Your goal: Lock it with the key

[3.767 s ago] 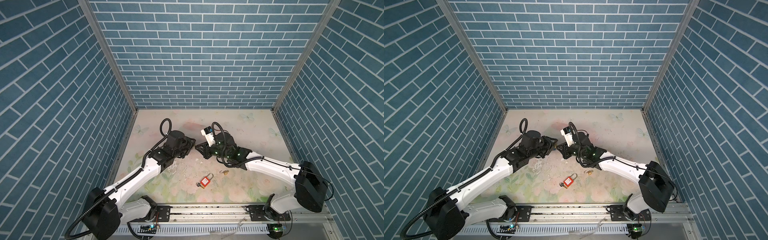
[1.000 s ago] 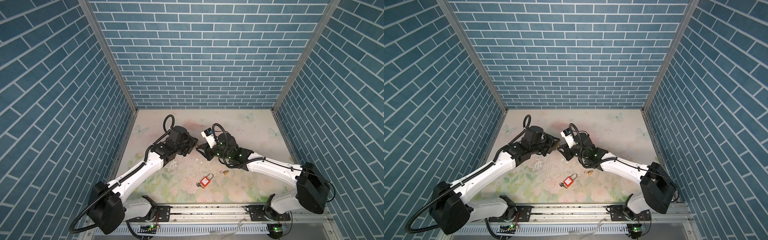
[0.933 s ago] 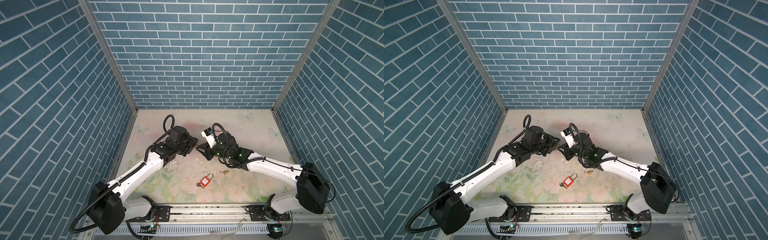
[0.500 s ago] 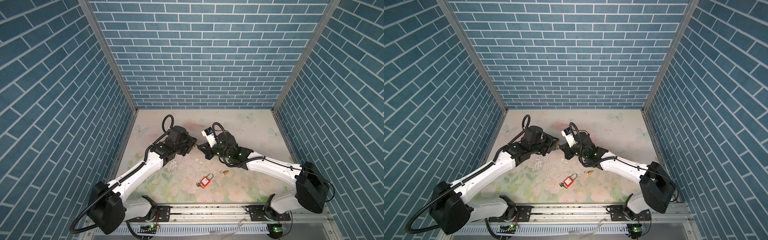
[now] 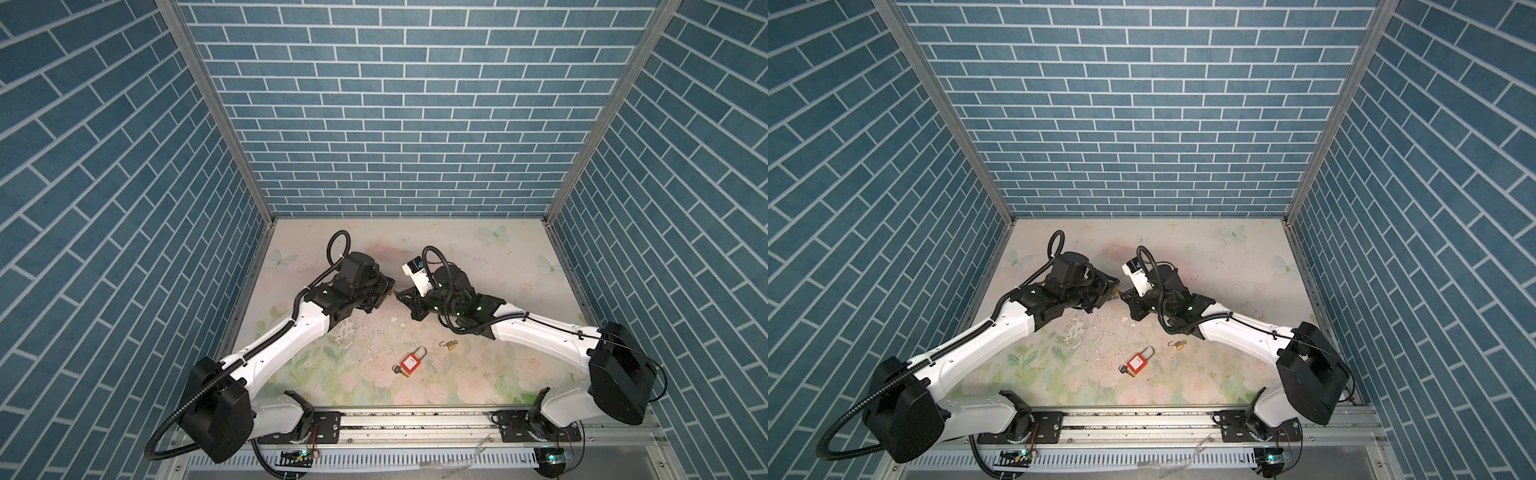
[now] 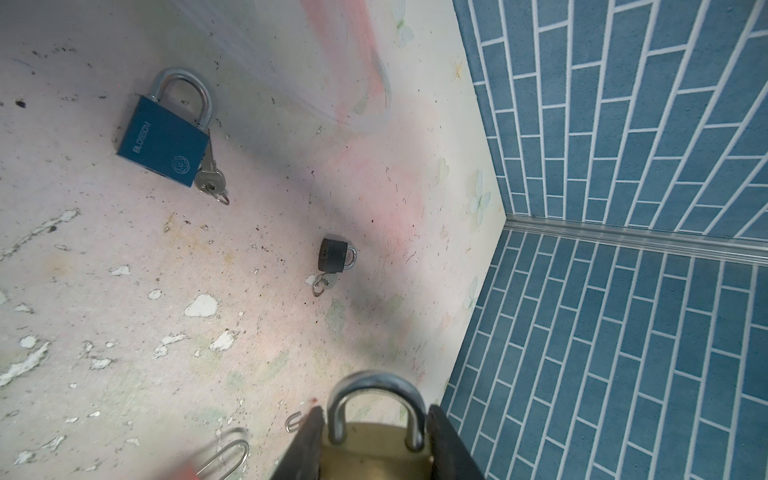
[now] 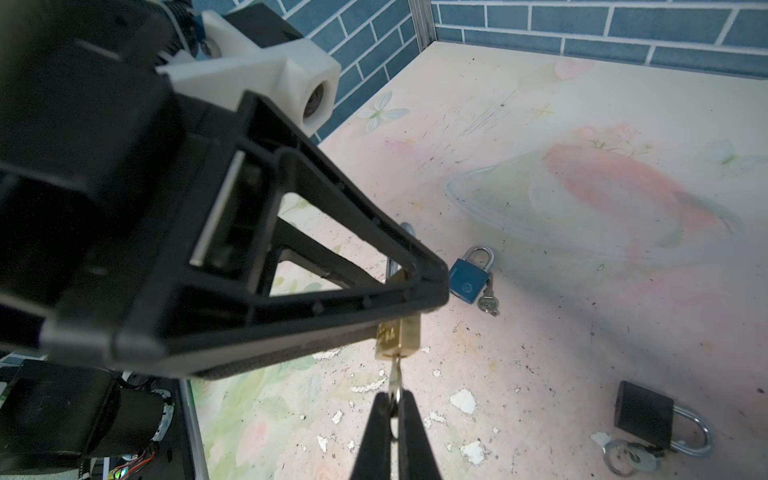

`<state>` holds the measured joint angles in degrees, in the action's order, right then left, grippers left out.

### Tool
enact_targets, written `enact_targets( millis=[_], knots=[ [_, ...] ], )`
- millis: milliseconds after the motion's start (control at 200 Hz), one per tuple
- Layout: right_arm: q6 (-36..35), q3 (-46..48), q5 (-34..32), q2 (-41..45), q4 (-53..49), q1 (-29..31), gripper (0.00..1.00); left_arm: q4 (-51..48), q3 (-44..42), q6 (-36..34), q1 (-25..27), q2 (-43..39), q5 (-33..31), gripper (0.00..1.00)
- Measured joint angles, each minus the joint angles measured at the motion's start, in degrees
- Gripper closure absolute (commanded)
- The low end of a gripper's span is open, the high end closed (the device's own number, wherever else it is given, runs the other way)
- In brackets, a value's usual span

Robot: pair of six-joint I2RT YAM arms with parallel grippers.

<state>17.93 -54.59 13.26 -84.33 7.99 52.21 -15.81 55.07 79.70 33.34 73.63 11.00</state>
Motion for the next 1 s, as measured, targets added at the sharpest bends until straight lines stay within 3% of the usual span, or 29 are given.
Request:
enact_targets(
  millis=[275,420,560,715,1000],
  knots=[
    [0.3,6.1,-0.9,3.5,4.0,0.0,1.00,4.4,-4.1,2.4,-5.2,-1.1,8.8,1.00],
    [1.3,13.3,-1.5,9.0,3.0,-0.3,1.00,5.1,-5.3,3.5,-12.9,-3.0,6.9,1.00],
    [1.8,15.3,-2.0,12.1,2.2,-1.8,1.00,5.0,-5.1,3.2,-13.9,-5.0,5.9,1.00],
    [3.4,14.8,-3.0,15.5,-1.2,-5.0,1.00,1.4,-1.1,-0.5,-9.9,-3.0,2.4,1.00],
    [9.5,17.7,-4.1,29.7,-13.8,-18.0,1.00,-6.1,17.8,-12.9,8.6,14.0,-6.1,1.00]
  ],
)
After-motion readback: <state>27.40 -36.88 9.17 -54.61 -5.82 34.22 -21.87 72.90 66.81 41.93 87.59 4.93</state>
